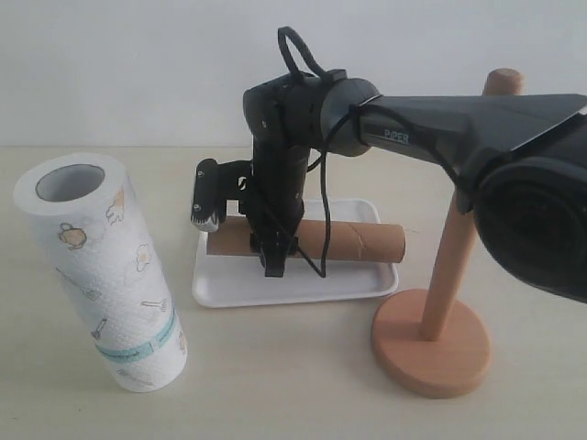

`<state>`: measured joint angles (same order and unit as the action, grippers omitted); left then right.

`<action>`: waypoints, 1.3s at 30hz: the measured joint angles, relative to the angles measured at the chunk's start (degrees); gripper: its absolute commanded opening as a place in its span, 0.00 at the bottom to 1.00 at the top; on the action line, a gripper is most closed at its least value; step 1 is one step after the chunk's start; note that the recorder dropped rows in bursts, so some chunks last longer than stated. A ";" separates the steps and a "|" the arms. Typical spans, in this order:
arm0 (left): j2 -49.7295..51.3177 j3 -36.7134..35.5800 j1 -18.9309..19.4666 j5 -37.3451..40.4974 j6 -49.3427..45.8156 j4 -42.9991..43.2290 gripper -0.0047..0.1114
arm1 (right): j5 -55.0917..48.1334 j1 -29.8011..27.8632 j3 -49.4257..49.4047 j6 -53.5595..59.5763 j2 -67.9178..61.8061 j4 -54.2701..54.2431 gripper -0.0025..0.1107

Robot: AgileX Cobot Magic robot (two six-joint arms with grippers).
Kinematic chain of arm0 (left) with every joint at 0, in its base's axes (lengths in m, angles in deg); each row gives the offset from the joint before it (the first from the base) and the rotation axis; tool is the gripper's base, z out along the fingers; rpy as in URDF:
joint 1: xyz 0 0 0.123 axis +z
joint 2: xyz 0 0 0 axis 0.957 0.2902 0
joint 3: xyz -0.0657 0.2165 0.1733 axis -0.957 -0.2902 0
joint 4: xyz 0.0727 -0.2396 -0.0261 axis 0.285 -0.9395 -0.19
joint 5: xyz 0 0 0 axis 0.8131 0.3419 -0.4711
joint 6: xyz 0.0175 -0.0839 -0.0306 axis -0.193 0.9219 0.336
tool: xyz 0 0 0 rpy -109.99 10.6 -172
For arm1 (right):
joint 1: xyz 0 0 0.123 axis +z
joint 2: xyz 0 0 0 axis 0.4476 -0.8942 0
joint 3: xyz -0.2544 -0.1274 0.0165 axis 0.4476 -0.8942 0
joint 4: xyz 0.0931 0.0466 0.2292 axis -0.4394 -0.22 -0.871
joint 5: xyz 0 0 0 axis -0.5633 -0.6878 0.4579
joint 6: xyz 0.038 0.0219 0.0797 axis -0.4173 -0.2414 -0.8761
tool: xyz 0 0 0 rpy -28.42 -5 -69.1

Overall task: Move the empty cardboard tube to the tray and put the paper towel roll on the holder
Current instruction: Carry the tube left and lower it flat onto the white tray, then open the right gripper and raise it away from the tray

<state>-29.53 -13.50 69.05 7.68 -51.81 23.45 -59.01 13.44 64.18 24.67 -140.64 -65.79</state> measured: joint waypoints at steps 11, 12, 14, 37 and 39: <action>0.00 0.00 0.00 0.00 0.00 0.00 0.08 | 2.17 0.00 0.00 -2.63 -0.28 0.00 0.47; 0.00 0.00 0.00 0.00 0.00 0.00 0.08 | 2.29 0.00 0.00 -2.84 -0.28 0.00 0.47; 0.00 0.00 0.00 0.00 0.00 0.00 0.08 | 2.38 0.00 0.00 -2.97 -0.28 0.00 0.47; 0.00 0.00 0.00 0.00 0.00 0.00 0.08 | 2.23 0.00 0.00 -4.33 3.83 -1.02 0.63; 0.00 0.00 0.00 0.00 0.00 0.00 0.08 | 3.30 0.00 0.00 -4.33 5.30 -1.24 0.63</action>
<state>-29.53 -13.50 69.05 7.68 -51.81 23.45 -55.71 13.44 64.18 20.34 -135.34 -67.04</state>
